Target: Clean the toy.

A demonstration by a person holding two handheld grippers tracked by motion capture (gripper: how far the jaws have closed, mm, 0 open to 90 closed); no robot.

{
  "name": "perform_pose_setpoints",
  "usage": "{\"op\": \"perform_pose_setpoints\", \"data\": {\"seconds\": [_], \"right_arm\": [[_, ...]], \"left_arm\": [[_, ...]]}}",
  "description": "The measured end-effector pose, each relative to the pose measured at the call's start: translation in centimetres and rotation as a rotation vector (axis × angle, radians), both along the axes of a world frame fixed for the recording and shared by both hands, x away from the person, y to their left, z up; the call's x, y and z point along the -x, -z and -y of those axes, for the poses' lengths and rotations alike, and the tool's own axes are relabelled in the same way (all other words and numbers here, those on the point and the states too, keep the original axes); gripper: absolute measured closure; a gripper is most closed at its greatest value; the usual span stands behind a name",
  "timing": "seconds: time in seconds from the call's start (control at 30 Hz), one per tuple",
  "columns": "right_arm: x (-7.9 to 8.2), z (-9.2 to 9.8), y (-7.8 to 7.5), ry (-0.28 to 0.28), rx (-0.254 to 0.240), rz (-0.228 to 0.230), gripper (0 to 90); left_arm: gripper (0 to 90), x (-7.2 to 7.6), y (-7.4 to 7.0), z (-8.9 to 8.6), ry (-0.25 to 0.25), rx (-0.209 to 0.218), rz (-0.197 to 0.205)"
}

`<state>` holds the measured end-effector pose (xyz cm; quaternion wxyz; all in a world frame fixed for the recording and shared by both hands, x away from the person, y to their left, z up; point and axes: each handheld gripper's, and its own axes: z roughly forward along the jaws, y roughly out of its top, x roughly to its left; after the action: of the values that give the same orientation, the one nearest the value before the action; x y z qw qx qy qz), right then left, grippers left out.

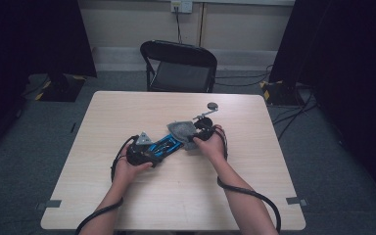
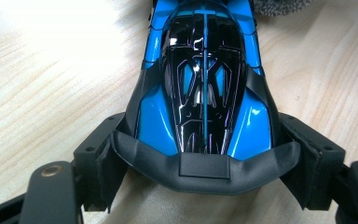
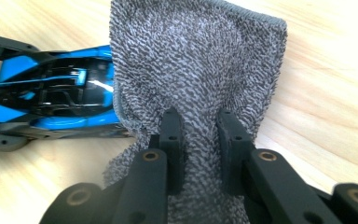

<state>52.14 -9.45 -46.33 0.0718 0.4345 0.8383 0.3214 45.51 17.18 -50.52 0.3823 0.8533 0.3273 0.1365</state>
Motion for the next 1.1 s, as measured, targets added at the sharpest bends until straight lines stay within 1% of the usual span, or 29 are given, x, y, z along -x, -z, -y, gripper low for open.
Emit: {"op": "perform_pose_setpoints", "data": {"seconds": [0.07,0.17,0.27,0.3,0.43,0.53,0.6,0.63,0.83,0.97,1.1], "right_arm": [[-0.1,0.4,0.0,0.014,0.0,-0.001,75.1],[-0.1,1.2,0.0,0.029,-0.018,-0.003,75.2],[0.0,1.9,-0.2,0.041,-0.011,0.005,75.2],[0.0,2.2,-0.3,0.048,-0.015,0.01,75.1],[0.2,3.0,-0.7,0.055,-0.024,0.021,75.2],[0.5,3.3,-1.2,0.046,-0.03,0.035,75.2],[0.9,3.3,-1.7,0.037,-0.036,0.043,75.1],[1.1,3.3,-1.9,0.034,-0.038,0.056,75.1],[2.2,2.9,-2.7,0.007,-0.059,0.071,75.1],[3.0,2.1,-3.2,-0.028,-0.071,0.088,75.1],[3.9,1.0,-3.4,-0.067,-0.077,0.09,75.0]], "left_arm": [[24.3,0.0,0.0,0.0,-0.002,0.001,0.001],[24.3,0.0,0.0,0.0,0.001,-0.001,0.001],[24.3,0.0,0.0,0.0,-0.001,0.001,0.001],[24.3,0.0,0.0,0.0,-0.002,-0.002,0.004],[24.3,0.0,0.0,0.0,-0.003,0.001,0.001],[24.3,0.0,0.0,0.0,-0.003,0.002,0.001],[24.3,0.0,0.0,0.0,-0.001,-0.003,0.003],[24.3,0.0,0.0,0.0,-0.003,0.001,0.002],[24.3,0.0,0.0,0.0,-0.003,0.003,-0.001],[24.2,0.0,0.0,0.0,-0.003,0.003,-0.001],[24.3,0.0,0.0,0.0,-0.002,0.001,0.0]]}}
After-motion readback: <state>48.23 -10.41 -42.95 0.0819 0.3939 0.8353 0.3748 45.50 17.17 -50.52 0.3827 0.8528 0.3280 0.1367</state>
